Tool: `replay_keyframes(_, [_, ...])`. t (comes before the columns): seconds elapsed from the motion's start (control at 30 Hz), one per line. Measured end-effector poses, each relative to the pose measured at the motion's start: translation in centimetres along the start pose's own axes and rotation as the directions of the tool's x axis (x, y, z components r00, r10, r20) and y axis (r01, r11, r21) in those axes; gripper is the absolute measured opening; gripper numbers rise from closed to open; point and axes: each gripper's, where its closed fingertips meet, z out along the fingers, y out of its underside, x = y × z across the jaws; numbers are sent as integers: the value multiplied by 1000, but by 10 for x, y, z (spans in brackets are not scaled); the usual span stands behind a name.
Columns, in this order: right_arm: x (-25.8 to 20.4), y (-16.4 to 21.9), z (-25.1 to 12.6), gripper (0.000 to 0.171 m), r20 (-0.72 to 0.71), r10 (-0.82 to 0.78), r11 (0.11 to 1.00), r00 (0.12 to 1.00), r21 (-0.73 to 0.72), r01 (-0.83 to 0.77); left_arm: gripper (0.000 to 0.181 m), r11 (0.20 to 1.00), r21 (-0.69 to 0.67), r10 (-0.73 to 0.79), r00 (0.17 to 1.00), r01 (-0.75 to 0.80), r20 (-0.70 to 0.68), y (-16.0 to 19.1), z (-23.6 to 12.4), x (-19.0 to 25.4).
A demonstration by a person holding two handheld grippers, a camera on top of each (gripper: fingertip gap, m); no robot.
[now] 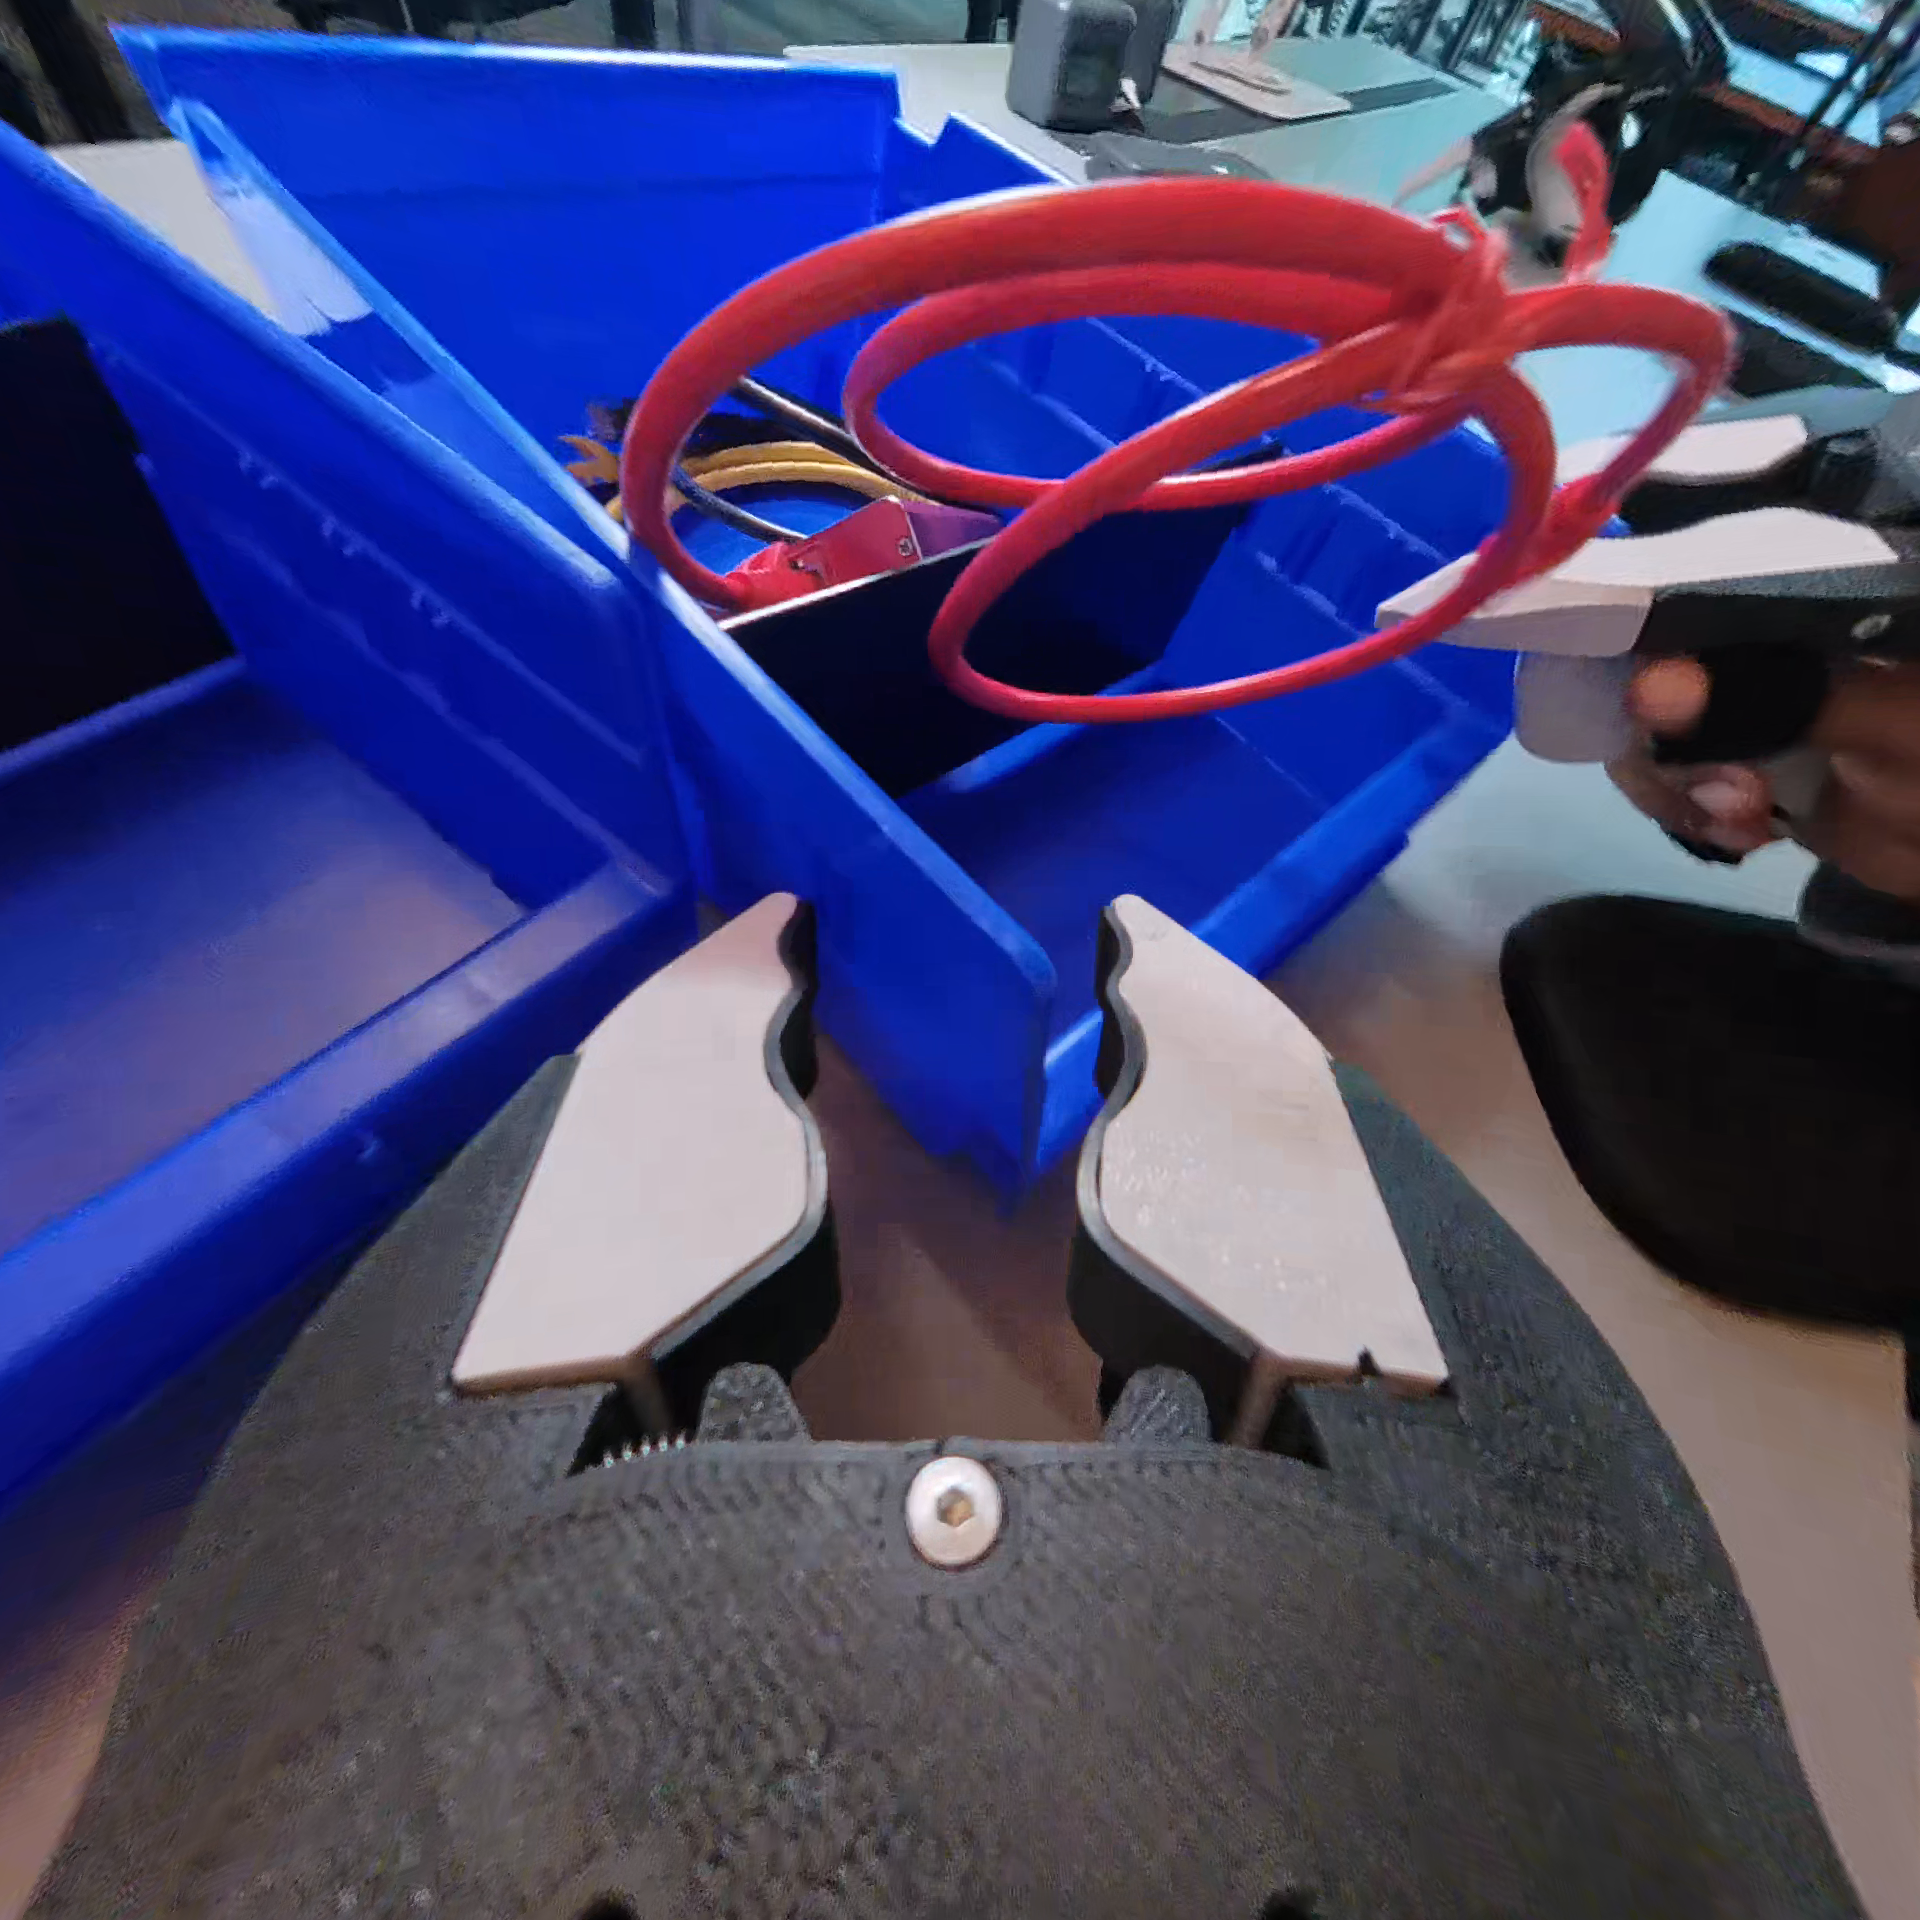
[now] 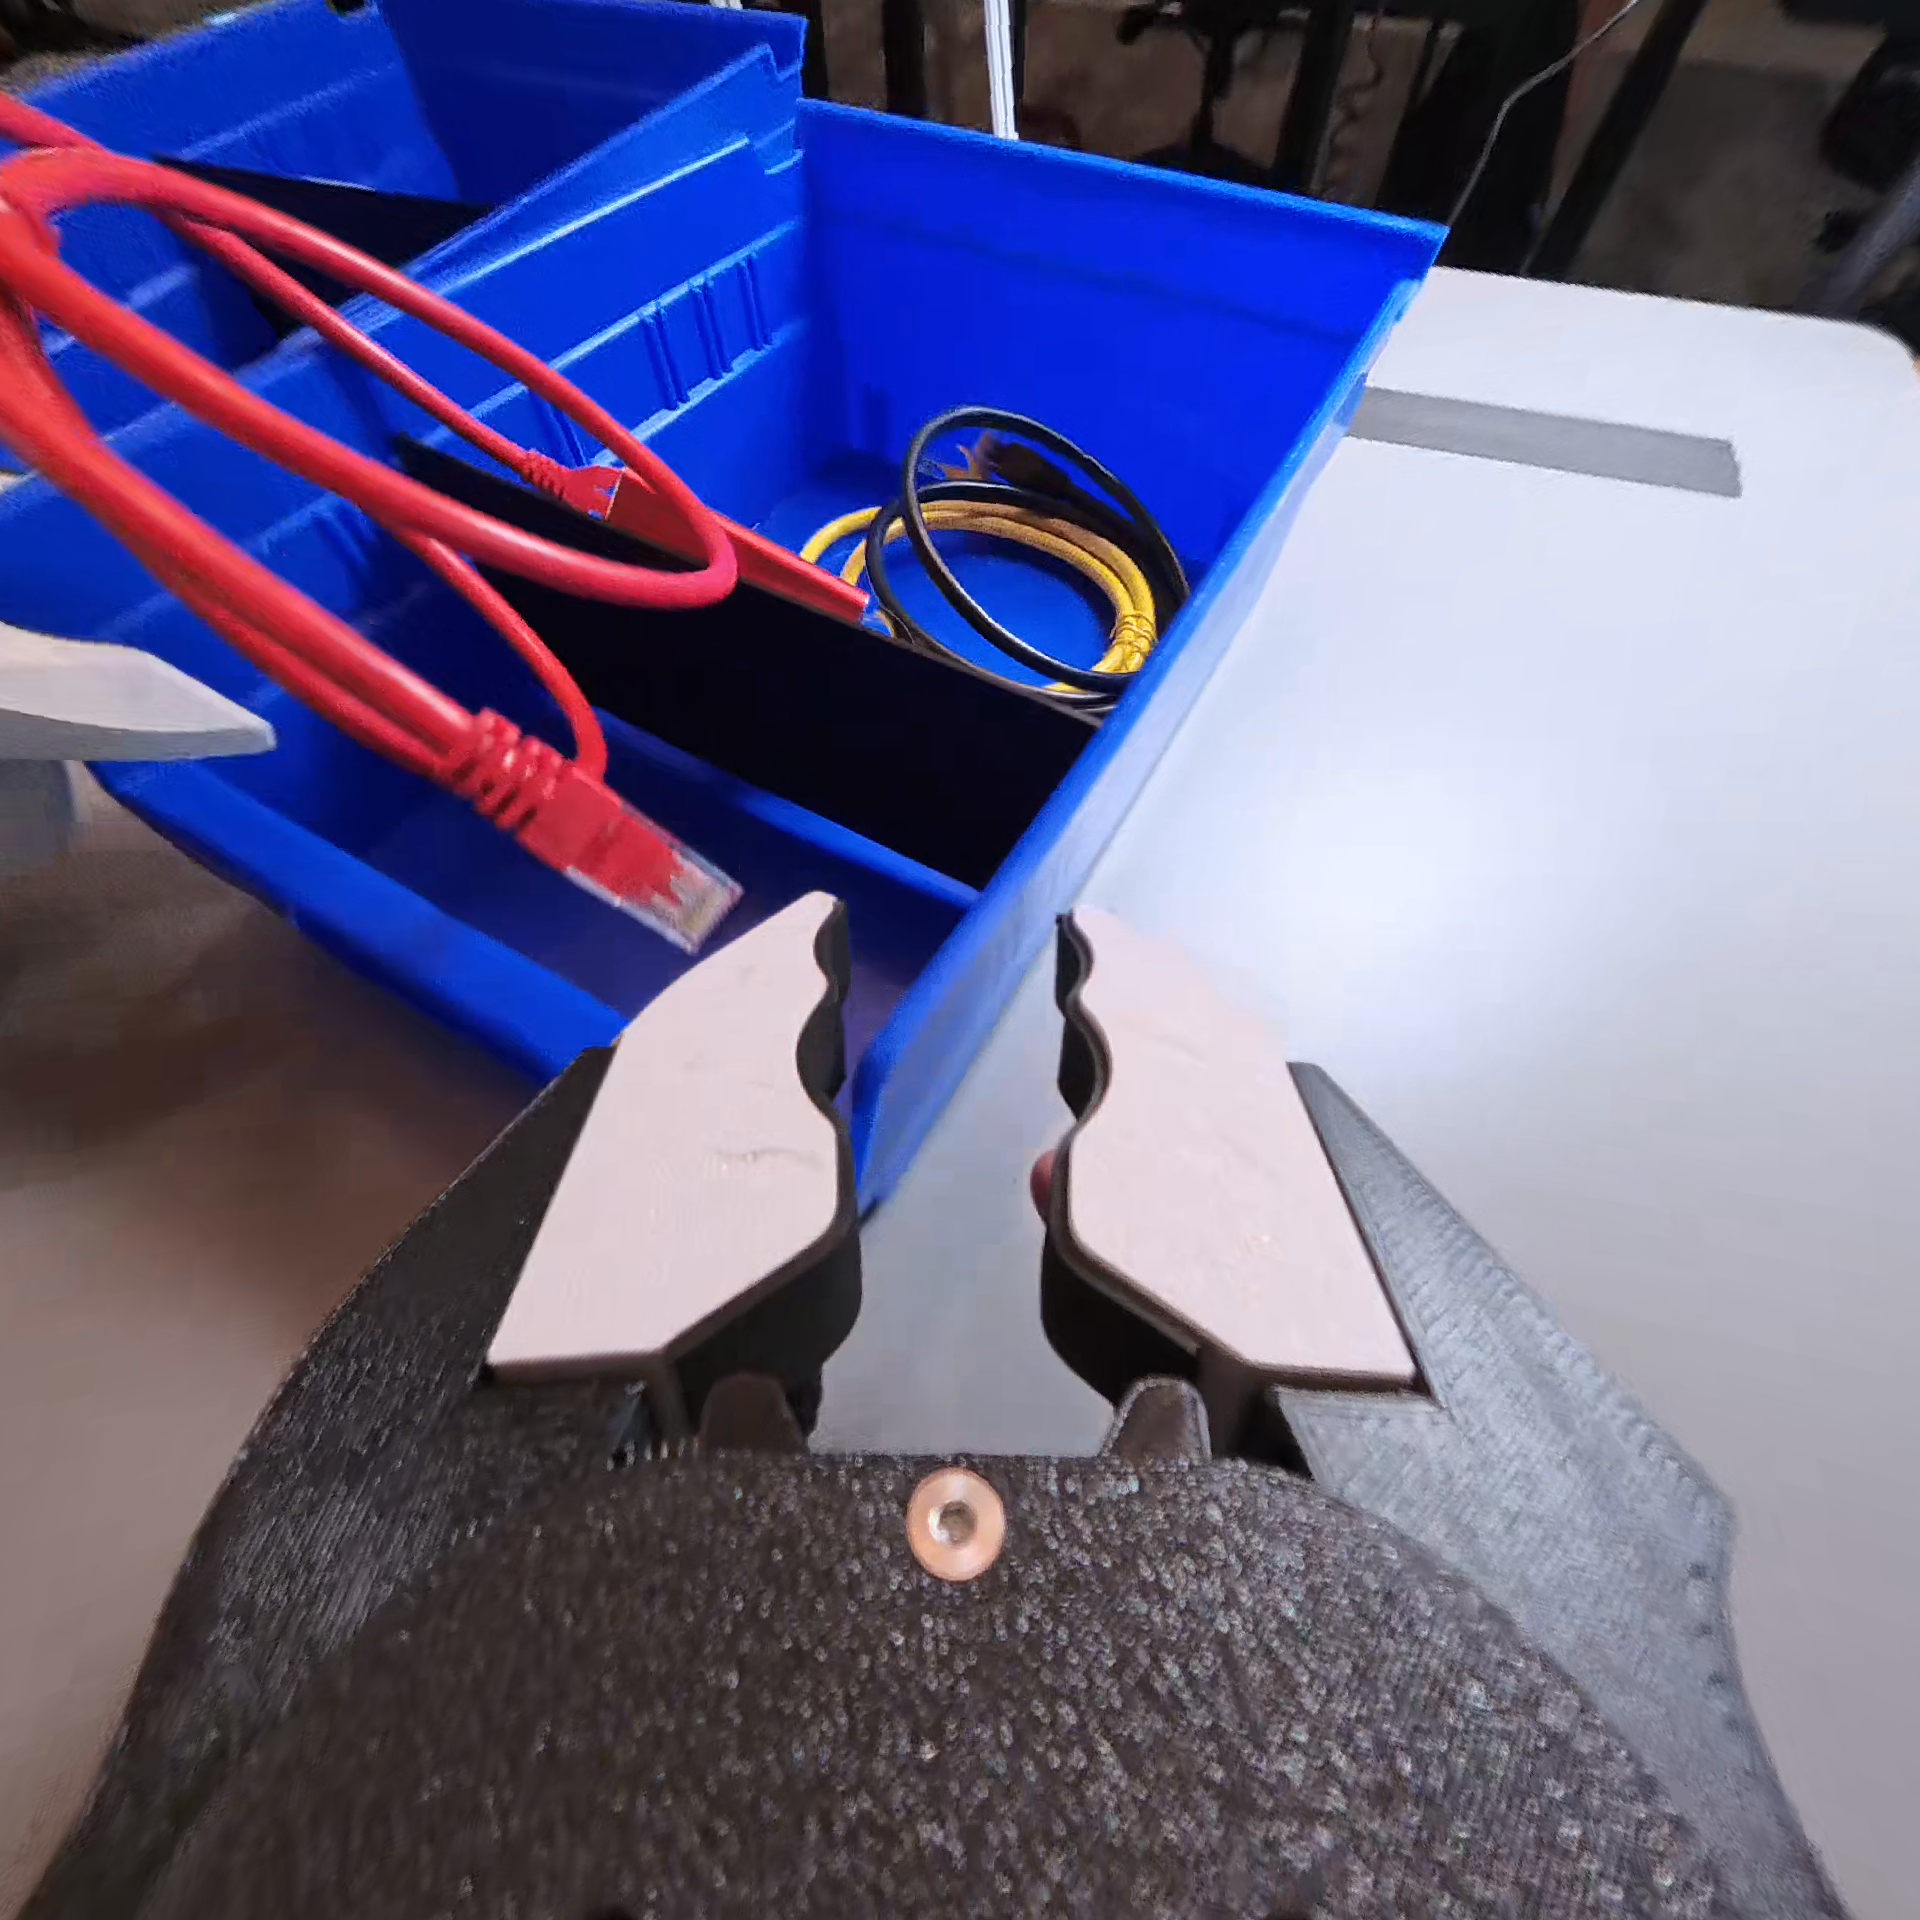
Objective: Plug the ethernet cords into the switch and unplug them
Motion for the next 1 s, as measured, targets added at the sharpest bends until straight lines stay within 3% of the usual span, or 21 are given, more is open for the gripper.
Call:
replay_keyframes(0.1, [3,-2,8,37,-39,20,1000,999,16,-19,42,1000,22,8,996,-10,93,-4,9,-8])
replay_keyframes(0.2, [13,-5,4,22,-98,26,997,995,77,-19,34,997,73,-22,989,12,145,-9,14,-13])
replay_keyframes(0.3, [20,-4,-1,20,-144,16,997,989,75,-5,30,997,78,-10,985,-3,173,-11,19,-9])
replay_keyframes(0.5, [19,-36,-38,18,-209,-5,981,978,187,45,27,985,126,88,977,-113,194,-40,2,11])
replay_keyframes(0.73, [-45,-142,-64,18,-98,-78,936,992,335,107,26,956,190,150,930,-223,337,-109,-99,0])
replay_keyframes(0.87, [-122,-187,-38,20,63,-147,927,987,357,115,25,966,161,106,878,-202,466,-114,-181,-40])
replay_keyframes(1.0, [-207,-207,7,20,217,-191,935,957,336,111,24,980,128,43,791,-153,610,-90,-261,-87])
